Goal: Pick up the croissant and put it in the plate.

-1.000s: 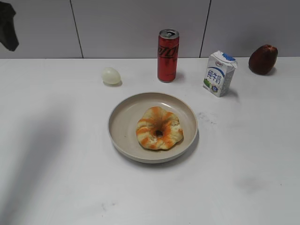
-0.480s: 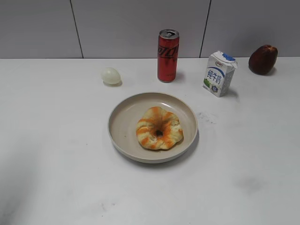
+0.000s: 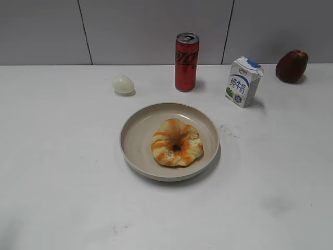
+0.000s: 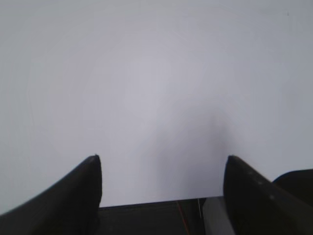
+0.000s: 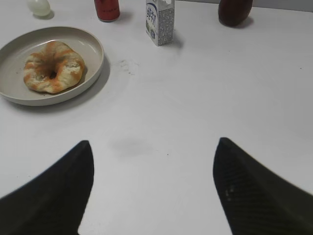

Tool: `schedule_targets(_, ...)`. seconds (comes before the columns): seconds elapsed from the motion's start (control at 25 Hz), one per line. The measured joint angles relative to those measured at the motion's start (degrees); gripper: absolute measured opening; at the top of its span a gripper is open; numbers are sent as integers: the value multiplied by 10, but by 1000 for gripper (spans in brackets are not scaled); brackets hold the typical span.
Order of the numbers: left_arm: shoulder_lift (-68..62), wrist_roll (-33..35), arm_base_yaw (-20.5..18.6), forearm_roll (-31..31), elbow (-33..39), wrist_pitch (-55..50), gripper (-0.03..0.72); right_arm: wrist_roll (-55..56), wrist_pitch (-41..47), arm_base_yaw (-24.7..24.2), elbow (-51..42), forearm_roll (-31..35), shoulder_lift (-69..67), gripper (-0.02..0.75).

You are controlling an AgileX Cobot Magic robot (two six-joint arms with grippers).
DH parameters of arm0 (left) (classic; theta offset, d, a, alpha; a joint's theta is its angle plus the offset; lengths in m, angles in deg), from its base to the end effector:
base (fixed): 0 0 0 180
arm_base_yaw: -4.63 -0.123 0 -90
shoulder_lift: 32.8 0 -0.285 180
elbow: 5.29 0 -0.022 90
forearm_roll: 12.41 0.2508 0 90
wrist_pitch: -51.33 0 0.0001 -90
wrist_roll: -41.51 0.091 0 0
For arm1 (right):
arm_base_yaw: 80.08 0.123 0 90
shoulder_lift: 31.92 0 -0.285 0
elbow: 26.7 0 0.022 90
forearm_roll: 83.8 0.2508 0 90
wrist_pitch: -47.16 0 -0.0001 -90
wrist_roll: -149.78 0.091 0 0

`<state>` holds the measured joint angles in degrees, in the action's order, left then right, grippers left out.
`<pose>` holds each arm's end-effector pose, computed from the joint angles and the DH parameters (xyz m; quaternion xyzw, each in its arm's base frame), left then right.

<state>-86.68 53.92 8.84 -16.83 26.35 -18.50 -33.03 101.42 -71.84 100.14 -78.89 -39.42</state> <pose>0.1174 -0.0152 0.3122 0.1359 0.9667 -0.0229 0.2155 0.0067 0.0074 0.2641 -0.0787 0.8386 0.0682 0.5348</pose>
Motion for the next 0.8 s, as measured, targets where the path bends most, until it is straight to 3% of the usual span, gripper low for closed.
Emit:
schedule_targets(0.28, 161, 0, 0, 2, 113, -2, 588, 0, 0, 0, 0, 0, 0, 571)
schedule_targets(0.8, 384, 0, 0, 0, 149, 57, 587, 0, 0, 0, 0, 0, 0, 571)
